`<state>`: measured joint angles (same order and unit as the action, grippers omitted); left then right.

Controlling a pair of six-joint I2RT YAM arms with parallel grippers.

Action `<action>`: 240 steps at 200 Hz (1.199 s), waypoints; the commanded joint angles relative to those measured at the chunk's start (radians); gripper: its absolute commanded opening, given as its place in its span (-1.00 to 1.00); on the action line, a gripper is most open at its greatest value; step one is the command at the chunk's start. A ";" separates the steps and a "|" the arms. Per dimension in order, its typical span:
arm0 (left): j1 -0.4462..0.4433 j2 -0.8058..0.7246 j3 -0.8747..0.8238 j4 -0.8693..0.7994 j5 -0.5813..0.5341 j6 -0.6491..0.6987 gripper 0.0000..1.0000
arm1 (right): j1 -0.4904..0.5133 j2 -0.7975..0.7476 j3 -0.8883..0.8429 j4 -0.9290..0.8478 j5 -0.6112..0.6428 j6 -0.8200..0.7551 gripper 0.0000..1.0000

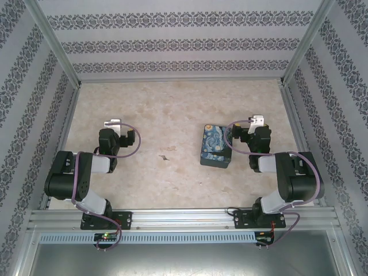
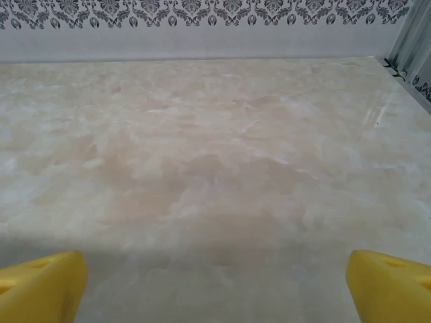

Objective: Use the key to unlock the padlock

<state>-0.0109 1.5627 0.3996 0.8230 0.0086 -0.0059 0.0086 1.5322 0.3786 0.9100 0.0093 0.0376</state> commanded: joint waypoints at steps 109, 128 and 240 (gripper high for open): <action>0.013 0.001 0.021 -0.006 0.021 0.004 0.99 | -0.002 -0.007 -0.003 0.030 -0.008 -0.002 0.96; 0.013 0.001 0.021 -0.005 0.022 0.004 0.99 | -0.002 -0.005 -0.001 0.029 -0.008 -0.001 0.96; 0.014 -0.230 0.232 -0.516 0.049 -0.047 0.99 | -0.081 -0.438 0.128 -0.647 -0.016 0.449 0.96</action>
<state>-0.0109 1.4075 0.5739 0.5053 0.0319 -0.0109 -0.0235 1.1568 0.4412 0.5327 0.1127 0.2569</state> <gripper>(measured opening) 0.994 0.982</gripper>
